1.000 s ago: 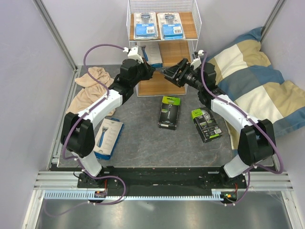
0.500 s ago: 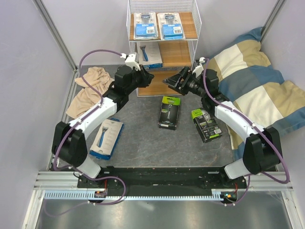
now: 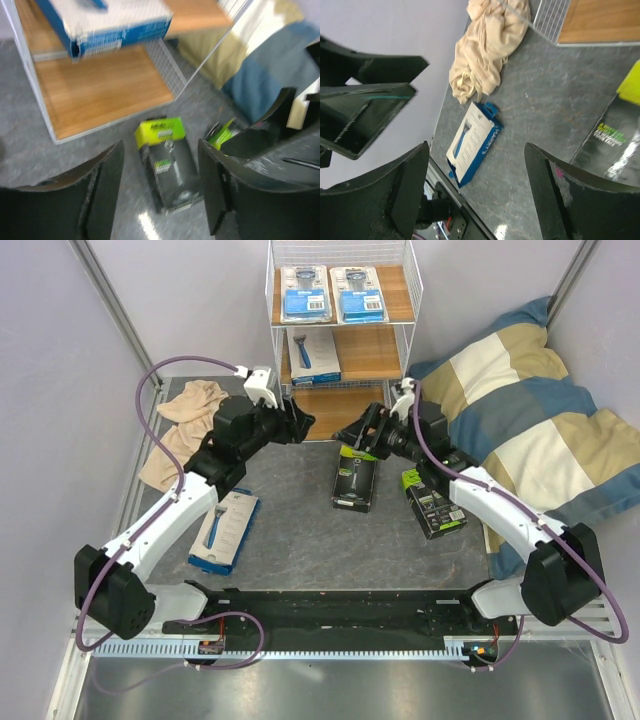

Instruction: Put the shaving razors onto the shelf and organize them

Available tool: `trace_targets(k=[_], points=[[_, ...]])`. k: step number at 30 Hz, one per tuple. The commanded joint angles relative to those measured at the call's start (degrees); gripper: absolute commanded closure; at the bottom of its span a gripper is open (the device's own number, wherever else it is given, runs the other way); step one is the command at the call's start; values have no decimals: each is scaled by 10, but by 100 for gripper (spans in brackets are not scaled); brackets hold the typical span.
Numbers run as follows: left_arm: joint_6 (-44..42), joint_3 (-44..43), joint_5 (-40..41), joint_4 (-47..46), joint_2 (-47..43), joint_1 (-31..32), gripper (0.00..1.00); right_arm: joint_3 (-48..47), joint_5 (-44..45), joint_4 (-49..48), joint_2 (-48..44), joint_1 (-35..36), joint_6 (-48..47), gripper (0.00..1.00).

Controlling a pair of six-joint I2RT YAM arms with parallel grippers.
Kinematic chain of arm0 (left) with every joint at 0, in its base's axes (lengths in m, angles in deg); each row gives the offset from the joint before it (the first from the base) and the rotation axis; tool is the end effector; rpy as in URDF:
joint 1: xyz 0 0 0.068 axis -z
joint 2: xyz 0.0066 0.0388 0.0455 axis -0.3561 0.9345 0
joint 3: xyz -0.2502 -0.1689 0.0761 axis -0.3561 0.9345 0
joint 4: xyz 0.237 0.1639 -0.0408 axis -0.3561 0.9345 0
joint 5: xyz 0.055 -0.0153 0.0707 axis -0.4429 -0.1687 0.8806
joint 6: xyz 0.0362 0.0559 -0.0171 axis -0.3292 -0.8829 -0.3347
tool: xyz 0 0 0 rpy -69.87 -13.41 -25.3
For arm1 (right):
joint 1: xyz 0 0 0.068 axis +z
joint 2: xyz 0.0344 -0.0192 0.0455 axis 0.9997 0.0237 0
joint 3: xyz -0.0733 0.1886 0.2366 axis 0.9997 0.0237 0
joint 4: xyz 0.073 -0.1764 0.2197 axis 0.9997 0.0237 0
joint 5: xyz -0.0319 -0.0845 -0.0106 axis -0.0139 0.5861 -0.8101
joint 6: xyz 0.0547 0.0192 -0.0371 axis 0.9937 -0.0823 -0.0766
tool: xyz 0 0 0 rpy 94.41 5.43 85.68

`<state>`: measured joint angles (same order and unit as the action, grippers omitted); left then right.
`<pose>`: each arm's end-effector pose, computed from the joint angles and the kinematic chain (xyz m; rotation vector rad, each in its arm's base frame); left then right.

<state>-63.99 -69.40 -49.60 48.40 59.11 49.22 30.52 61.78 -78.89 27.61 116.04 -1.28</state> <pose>0.3011 -0.1674 0.3926 0.1993 1.7795 -0.6749 0.3135 0.1847 0.3432 0.0751 2.0056 1.2146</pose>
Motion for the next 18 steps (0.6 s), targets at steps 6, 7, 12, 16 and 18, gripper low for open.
trace_targets(k=[6, 7, 12, 16, 18], points=[[-16, 68, 8, 93, -58, -4, 2, 51, 53, -8, 24, 100, -31, 12], [-16, 76, 10, 99, -62, -5, 0, 63, 52, -21, 29, 115, -25, 12], [-2, 83, 22, 147, -89, -23, 0, 85, 54, -64, 78, 175, -3, 10], [20, 86, 27, 184, -119, -47, 0, 69, 54, -96, 129, 218, 12, 10], [31, 85, 29, 199, -130, -65, 0, 61, 48, -108, 160, 237, 24, 10]])
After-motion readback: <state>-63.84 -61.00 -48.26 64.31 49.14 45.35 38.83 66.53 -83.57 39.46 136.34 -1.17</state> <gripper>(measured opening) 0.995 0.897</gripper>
